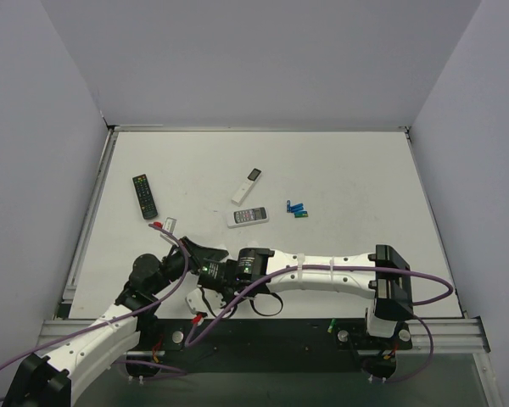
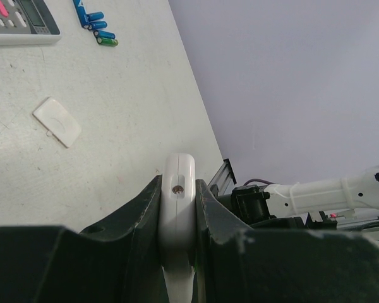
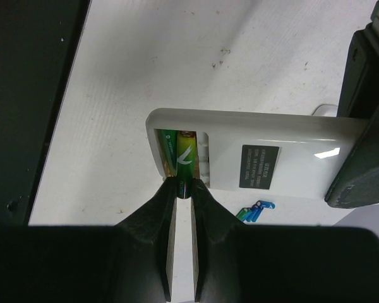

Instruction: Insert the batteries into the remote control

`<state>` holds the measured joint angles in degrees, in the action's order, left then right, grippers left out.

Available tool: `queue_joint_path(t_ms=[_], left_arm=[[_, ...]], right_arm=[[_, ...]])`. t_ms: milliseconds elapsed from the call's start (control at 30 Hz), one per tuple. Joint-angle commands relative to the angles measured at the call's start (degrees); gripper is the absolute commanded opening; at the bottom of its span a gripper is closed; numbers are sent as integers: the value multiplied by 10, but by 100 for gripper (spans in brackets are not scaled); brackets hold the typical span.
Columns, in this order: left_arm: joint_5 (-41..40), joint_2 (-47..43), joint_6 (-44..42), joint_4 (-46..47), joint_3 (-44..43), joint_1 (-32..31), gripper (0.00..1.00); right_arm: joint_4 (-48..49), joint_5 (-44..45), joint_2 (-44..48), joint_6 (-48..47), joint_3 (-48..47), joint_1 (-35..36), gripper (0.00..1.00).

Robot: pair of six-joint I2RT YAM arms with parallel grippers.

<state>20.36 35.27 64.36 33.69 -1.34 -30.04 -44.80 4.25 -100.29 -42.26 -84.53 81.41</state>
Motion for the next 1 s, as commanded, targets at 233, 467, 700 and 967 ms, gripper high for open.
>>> queue_joint_path(t_ms=[233,467,700,967], left_arm=[[-7,-9,11,53,-21,-9,0],[-15,-18,18,58,-9,-9,0],[-24,-20,32,66,7,-9,0],[-41,-22,41,66,13,-9,0]], right_arm=[[-27,4,-18,-5,-31,15,4],[-27,17,-17,-4,-29,15,16],[-27,27,-9,-5,-28,14,21],[-27,33,4,-9,-37,14,25]])
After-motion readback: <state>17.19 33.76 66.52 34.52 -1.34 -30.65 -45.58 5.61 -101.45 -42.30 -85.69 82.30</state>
